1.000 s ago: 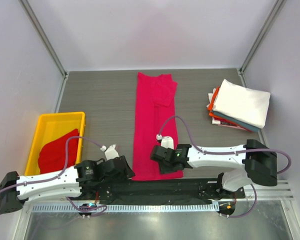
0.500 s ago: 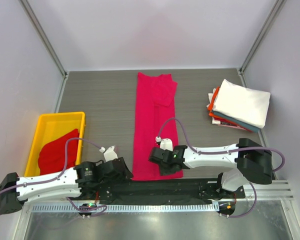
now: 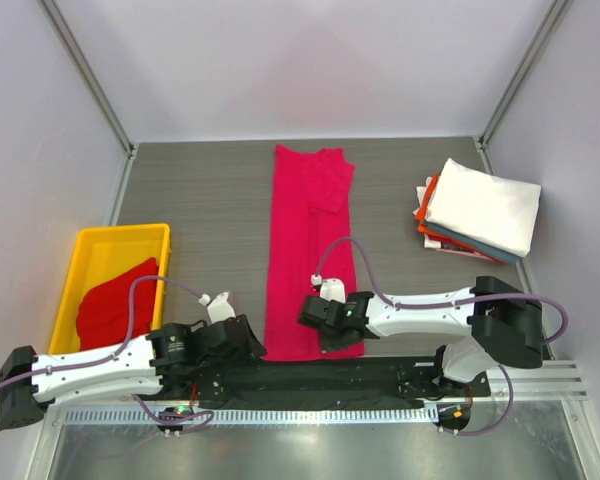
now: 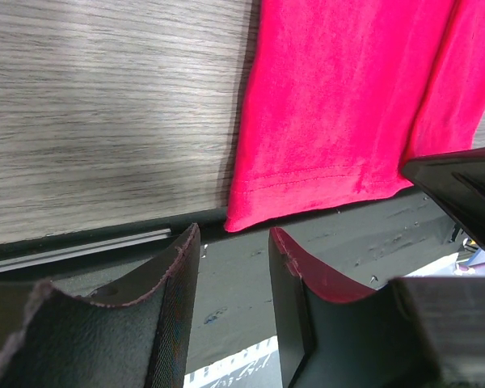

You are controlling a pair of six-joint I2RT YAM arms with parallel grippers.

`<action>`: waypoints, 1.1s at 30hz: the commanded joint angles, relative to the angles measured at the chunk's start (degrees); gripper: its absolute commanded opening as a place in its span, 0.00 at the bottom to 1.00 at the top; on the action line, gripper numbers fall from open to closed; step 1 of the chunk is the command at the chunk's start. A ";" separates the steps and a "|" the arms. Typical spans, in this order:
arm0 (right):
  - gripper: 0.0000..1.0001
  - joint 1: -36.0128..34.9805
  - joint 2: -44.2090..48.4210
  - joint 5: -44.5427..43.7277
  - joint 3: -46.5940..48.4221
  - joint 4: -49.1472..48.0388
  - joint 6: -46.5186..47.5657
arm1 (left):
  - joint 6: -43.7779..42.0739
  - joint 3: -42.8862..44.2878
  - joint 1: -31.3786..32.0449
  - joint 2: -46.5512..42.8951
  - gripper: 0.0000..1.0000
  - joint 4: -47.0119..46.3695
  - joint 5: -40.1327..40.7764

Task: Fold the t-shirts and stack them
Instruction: Fold the tshirt

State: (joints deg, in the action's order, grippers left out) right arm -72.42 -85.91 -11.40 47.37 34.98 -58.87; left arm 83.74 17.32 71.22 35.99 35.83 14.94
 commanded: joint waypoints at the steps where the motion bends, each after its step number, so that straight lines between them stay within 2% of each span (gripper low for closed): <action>1: 0.01 -0.44 2.94 -0.12 2.81 1.40 -0.19 | 0.45 -0.10 -0.21 -0.39 0.41 -0.59 0.35; 6: 0.04 -0.44 3.38 -0.73 5.09 5.00 0.42 | -0.07 0.08 -0.21 0.83 0.40 -1.55 0.18; 12: 0.02 -0.61 2.42 0.24 7.38 4.75 1.30 | -0.25 0.34 -0.21 2.51 0.39 -2.79 0.09; 29: 0.02 -2.11 -3.56 5.68 6.42 -1.32 1.74 | -0.25 0.52 -0.21 2.59 0.39 -2.61 -0.09; 30: 0.03 -2.11 -4.00 5.77 6.24 -1.49 1.74 | -0.25 0.43 -0.21 2.77 0.38 -2.61 -0.09; 31: 0.09 -2.20 -4.18 5.77 5.98 -1.76 1.83 | -0.25 0.43 -0.21 2.86 0.39 -2.87 -0.09; 33: 0.26 -2.20 -4.44 5.95 5.71 -2.20 1.83 | -0.25 0.35 -0.29 3.30 0.39 -3.23 -0.17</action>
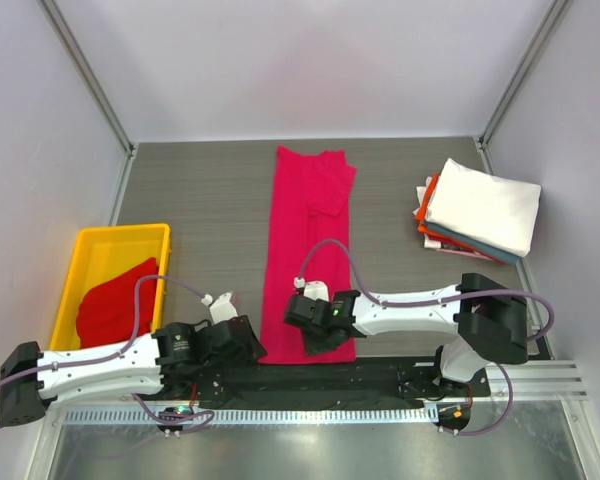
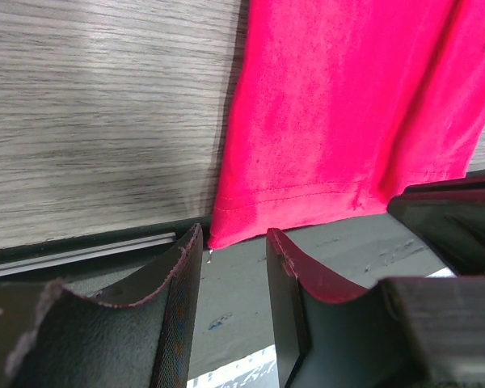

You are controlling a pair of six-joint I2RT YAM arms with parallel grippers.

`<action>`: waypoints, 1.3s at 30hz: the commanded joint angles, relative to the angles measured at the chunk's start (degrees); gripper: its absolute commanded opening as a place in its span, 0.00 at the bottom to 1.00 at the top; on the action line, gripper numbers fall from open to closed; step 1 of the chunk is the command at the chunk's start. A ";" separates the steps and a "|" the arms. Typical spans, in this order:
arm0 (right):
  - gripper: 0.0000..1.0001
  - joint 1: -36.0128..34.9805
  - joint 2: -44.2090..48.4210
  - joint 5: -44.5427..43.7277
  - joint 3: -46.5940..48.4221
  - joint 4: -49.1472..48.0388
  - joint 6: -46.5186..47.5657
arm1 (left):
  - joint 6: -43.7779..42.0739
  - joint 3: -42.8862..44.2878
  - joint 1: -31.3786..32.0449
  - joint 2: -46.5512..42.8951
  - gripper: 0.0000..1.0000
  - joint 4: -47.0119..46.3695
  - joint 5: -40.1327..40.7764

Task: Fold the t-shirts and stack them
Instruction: Fold the tshirt

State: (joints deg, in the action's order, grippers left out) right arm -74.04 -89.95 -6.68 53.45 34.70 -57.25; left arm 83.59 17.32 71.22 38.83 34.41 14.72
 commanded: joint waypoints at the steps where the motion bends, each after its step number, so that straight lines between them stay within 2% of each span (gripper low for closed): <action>1: 0.37 -0.58 -0.23 1.14 -0.45 -2.18 0.30 | -0.18 0.43 -0.21 0.89 0.38 -1.98 -0.13; 5: 0.48 -0.58 3.11 -0.87 -1.07 -2.53 -0.40 | -0.10 0.52 -0.21 1.16 0.38 -1.81 -0.39; 11: 0.47 0.29 13.37 -3.69 -4.04 -2.27 -2.24 | 0.08 0.52 -0.21 -0.33 0.38 -1.19 -0.13; 14: 0.45 3.98 17.60 -4.31 -8.25 -0.78 -2.78 | 0.08 0.43 -0.21 -0.07 0.38 -1.54 -0.22; 18: 0.47 14.06 24.45 -3.70 -13.19 0.72 -0.15 | -0.01 0.26 -0.21 1.16 0.37 -2.51 -0.83; 21: 0.48 20.23 26.05 -2.81 -14.52 0.55 4.42 | -0.09 0.17 -0.21 2.39 0.37 -3.82 -1.01; 24: 0.45 27.79 24.48 -2.90 -12.59 -0.15 9.96 | -0.27 0.17 -0.21 3.27 0.36 -5.23 -1.36; 26: 0.34 32.71 21.32 -2.38 -9.44 -0.42 13.99 | -0.18 0.43 -0.21 3.88 0.35 -5.58 -1.36; 27: 0.25 34.04 20.00 -2.11 -8.03 -0.77 15.32 | -0.27 0.52 -0.21 3.97 0.35 -5.50 -1.36; 28: 0.10 35.09 18.77 -2.11 -6.62 -0.77 16.37 | -0.27 0.61 -0.21 3.97 0.34 -5.50 -1.27; 30: 0.01 37.73 14.65 -2.11 -2.49 -1.38 19.01 | -0.18 0.43 -0.21 3.89 0.33 -5.58 -1.19; 39: 0.01 43.00 -7.39 -1.32 16.58 -3.14 25.08 | 0.08 0.08 -0.21 3.71 0.30 -5.58 -1.71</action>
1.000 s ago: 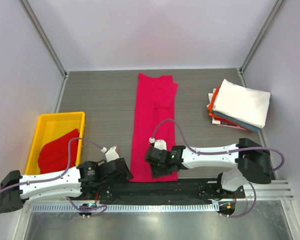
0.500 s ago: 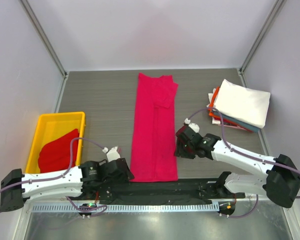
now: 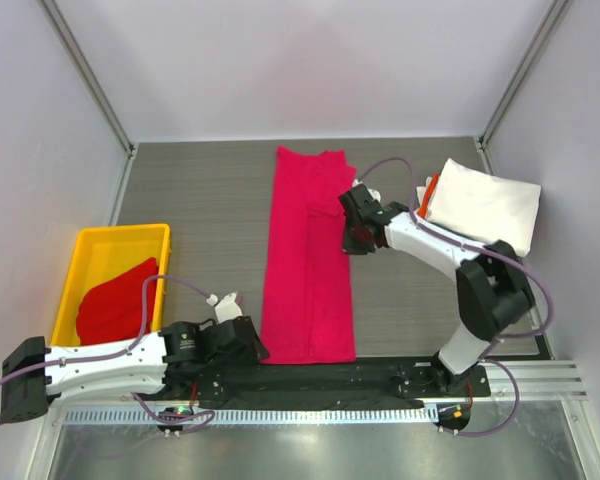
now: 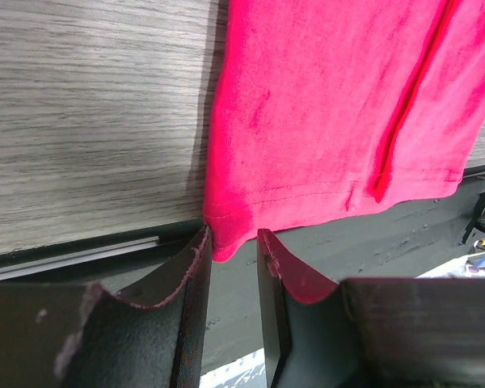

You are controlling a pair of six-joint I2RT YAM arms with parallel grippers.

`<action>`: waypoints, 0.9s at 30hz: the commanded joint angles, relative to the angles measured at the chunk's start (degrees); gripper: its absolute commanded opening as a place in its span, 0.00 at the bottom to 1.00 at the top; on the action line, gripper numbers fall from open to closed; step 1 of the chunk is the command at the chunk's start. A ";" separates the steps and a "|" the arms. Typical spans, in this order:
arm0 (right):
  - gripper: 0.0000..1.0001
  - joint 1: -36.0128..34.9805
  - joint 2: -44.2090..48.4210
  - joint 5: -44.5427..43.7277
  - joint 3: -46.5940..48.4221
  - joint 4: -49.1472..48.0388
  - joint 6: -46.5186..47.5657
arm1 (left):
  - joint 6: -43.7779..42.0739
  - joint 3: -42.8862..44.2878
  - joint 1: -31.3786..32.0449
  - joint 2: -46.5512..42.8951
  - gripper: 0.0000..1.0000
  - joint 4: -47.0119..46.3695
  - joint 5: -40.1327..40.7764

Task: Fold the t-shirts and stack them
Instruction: Fold the tshirt

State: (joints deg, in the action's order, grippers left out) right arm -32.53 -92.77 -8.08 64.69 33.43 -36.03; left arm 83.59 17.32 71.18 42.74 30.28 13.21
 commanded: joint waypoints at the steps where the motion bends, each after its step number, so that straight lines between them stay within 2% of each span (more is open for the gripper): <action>1: 0.01 2.12 -6.35 -0.18 6.93 -2.23 4.91 | -0.01 0.08 -0.16 -0.20 0.30 -1.37 -0.12; 7: 0.01 5.98 -19.96 -1.50 23.00 -2.58 7.55 | 0.17 0.08 -0.25 -0.46 0.30 -0.66 0.06; 20: 0.01 8.89 -33.26 1.57 43.75 -2.67 8.35 | 1.57 -0.01 -0.25 -2.84 0.30 1.88 0.94; 27: 0.01 8.98 -41.08 0.26 51.67 1.28 7.73 | 2.72 -0.97 -0.25 -5.65 0.30 3.20 1.20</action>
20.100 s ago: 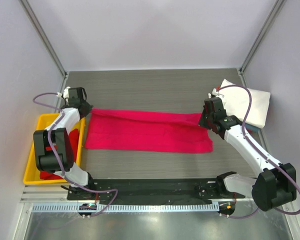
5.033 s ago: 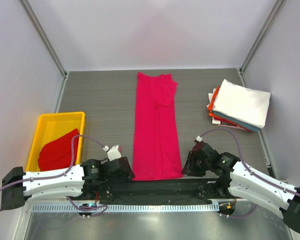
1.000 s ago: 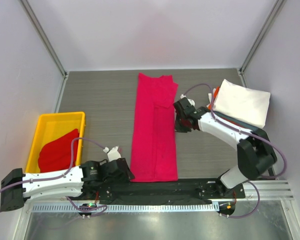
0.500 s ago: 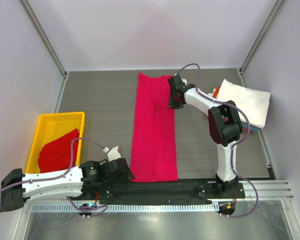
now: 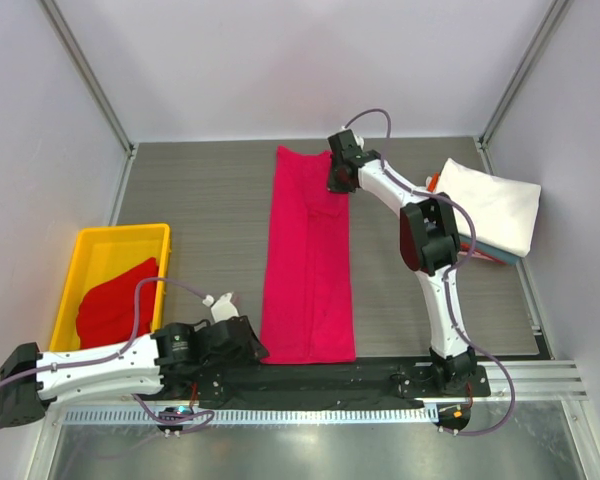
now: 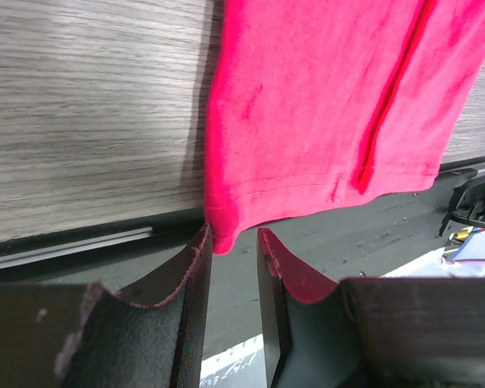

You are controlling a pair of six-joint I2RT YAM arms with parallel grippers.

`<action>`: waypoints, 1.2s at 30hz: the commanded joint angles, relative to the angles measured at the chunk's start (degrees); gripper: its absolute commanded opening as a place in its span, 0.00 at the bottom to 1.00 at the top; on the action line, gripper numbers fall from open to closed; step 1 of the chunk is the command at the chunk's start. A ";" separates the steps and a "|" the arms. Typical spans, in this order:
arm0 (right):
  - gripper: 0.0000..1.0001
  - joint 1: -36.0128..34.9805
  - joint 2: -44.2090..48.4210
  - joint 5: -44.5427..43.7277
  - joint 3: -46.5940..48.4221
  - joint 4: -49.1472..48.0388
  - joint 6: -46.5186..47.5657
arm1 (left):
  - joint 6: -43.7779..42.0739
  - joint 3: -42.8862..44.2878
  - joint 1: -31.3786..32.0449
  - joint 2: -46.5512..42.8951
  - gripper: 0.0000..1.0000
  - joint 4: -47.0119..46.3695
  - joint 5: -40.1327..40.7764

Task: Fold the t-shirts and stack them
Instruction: Fold the tshirt

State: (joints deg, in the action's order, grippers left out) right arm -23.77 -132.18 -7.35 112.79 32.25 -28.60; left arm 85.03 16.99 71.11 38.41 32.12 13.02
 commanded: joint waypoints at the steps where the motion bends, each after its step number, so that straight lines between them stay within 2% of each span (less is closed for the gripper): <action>1: 0.01 0.30 -3.16 -0.90 4.71 2.73 0.47 | 1.36 -0.65 -0.18 -1.58 0.30 1.89 1.57; 15: 0.01 1.97 -17.31 -2.58 18.33 7.47 -1.37 | 2.59 -2.23 -0.80 -3.78 0.36 3.48 3.33; 20: 0.03 2.41 -18.64 -0.83 24.84 9.41 -1.28 | 2.24 -2.14 -1.50 -4.05 0.37 3.74 3.07; 22: 0.12 2.50 -15.84 1.01 23.88 8.19 -1.11 | 1.80 -2.05 -1.50 -3.44 0.37 3.13 2.89; 23: 0.25 2.41 -14.52 2.07 21.61 5.83 -0.85 | 1.71 -1.97 -1.50 -2.65 0.37 2.78 2.81; 26: 0.46 2.41 -9.25 4.97 19.05 2.65 0.03 | 0.84 -1.88 -1.50 -0.98 0.41 1.11 2.98; 30: 0.49 2.41 -3.71 9.00 18.35 2.55 1.61 | 0.48 -0.74 -1.50 1.92 0.43 0.23 3.42; 33: 0.47 2.24 3.40 13.94 11.77 2.38 3.55 | 0.13 0.41 -1.50 2.89 0.44 -0.04 3.86; 36: 0.43 1.62 15.87 13.95 -5.95 -2.35 3.03 | 0.04 1.37 -1.50 2.98 0.47 0.57 5.09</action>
State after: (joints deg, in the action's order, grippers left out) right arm -21.65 -130.80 2.94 116.38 33.85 -26.98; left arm 86.21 16.23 69.82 41.04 32.80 14.55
